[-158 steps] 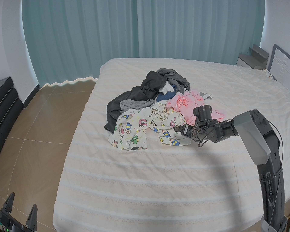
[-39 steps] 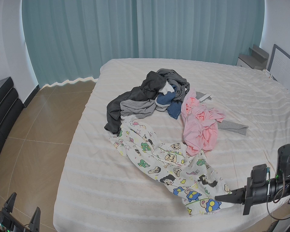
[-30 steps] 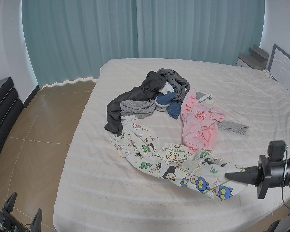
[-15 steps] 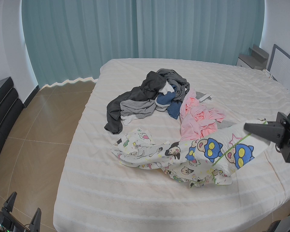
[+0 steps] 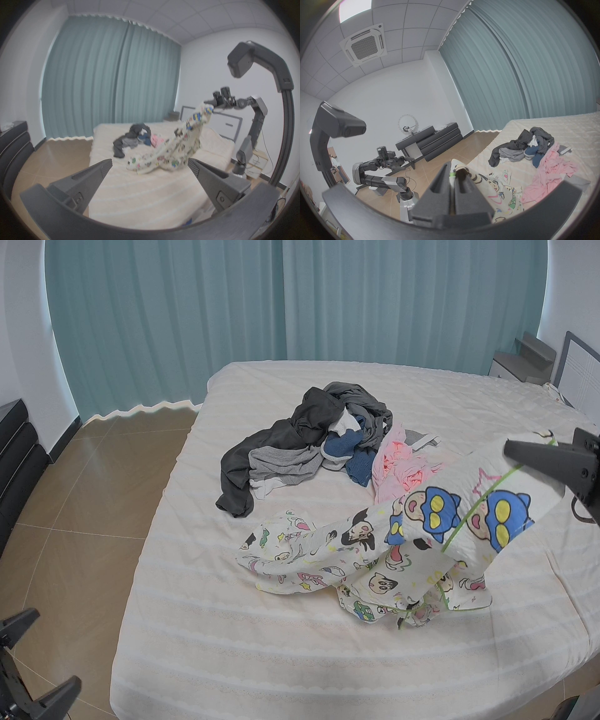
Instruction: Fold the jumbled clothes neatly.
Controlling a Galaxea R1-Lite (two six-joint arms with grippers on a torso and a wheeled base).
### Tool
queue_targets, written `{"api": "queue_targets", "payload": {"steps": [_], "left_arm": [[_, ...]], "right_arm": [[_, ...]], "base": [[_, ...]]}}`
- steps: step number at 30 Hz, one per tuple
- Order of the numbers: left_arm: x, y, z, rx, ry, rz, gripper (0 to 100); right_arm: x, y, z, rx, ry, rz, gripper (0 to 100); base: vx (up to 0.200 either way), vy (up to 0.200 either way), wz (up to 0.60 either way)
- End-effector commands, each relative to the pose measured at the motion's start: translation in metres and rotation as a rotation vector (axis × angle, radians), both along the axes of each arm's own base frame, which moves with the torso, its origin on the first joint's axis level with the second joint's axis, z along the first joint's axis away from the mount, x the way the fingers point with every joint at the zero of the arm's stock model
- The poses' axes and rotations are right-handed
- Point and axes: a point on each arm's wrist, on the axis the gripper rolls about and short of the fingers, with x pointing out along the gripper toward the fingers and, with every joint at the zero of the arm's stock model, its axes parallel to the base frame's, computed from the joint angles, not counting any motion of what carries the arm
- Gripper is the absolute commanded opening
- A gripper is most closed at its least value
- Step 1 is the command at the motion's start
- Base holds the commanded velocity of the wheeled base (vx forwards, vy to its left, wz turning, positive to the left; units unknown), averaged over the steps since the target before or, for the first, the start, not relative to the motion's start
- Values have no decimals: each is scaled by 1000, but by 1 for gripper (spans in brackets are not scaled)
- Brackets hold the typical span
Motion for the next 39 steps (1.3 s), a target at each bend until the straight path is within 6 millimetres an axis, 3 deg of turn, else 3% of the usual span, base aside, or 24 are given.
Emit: {"api": "queue_targets", "payload": {"steps": [1, 7, 15, 27, 30, 33, 39], "left_arm": [[53, -4, -25, 161, 394, -152, 100], [75, -10, -52, 338, 553, -269, 100], [99, -24, -67, 403, 714, -415, 100], [165, -45, -87, 412, 631, -396, 100], [169, -52, -86, 386, 617, -403, 100], [166, -71, -82, 358, 610, -448, 100], [176, -99, -85, 295, 601, -348, 100]], "right_arm": [[12, 21, 22, 27, -35, 43, 0], [18, 35, 36, 49, -62, 56, 0], [27, 52, 55, 84, -98, 52, 0], [37, 85, 82, 205, -127, 32, 0], [39, 90, 81, 205, -122, 23, 0], [41, 96, 82, 208, -118, 26, 0], [42, 97, 84, 227, -110, 10, 0]], "base": [[0, 0, 0], [0, 0, 0], [0, 0, 0], [0, 0, 0], [0, 0, 0], [0, 0, 0], [0, 0, 0]]}}
